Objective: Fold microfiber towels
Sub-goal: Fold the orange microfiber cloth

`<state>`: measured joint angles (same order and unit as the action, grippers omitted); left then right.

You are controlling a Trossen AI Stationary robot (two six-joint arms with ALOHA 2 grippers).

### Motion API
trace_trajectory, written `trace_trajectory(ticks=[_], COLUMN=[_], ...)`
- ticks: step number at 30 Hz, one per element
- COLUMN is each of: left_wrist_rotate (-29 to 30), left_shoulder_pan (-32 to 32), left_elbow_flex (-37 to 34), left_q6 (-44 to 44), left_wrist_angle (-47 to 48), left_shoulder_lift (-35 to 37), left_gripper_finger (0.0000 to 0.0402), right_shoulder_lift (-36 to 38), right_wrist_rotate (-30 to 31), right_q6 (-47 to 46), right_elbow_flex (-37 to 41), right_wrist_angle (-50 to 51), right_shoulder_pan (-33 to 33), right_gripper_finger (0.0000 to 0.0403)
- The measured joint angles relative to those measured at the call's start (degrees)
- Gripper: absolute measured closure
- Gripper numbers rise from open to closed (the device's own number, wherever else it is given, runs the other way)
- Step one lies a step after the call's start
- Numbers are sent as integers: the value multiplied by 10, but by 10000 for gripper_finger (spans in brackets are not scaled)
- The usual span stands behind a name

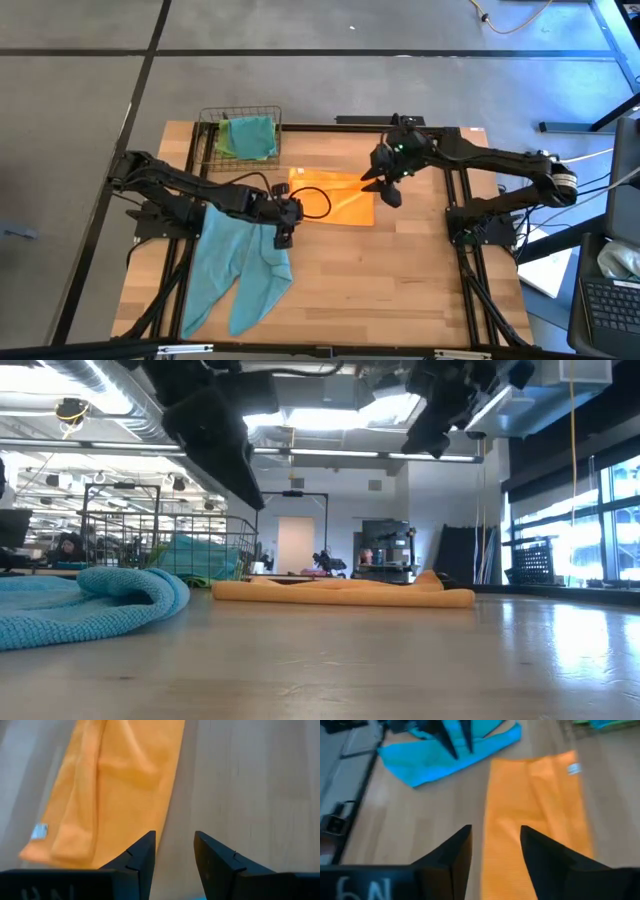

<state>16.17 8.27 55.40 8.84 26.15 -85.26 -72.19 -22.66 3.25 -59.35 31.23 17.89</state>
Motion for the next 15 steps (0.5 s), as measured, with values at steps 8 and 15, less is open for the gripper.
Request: trace_trajectory(ticks=[8, 15], left_wrist_rotate=[-50, -42], left_shoulder_pan=[-10, -23], left_elbow_flex=[-1, -2], left_q6=[-95, -111], left_wrist_angle=[-3, 17], left_shoulder_lift=[-65, -92], left_gripper_finger=[275, 276], right_shoulder_lift=[-10, -20], right_wrist_rotate=[-2, 84], right_q6=[-63, -44], right_elbow_flex=[129, 211], right_wrist_angle=[-102, -170], right_shoulder_pan=[-59, -138], right_gripper_finger=[253, 254])
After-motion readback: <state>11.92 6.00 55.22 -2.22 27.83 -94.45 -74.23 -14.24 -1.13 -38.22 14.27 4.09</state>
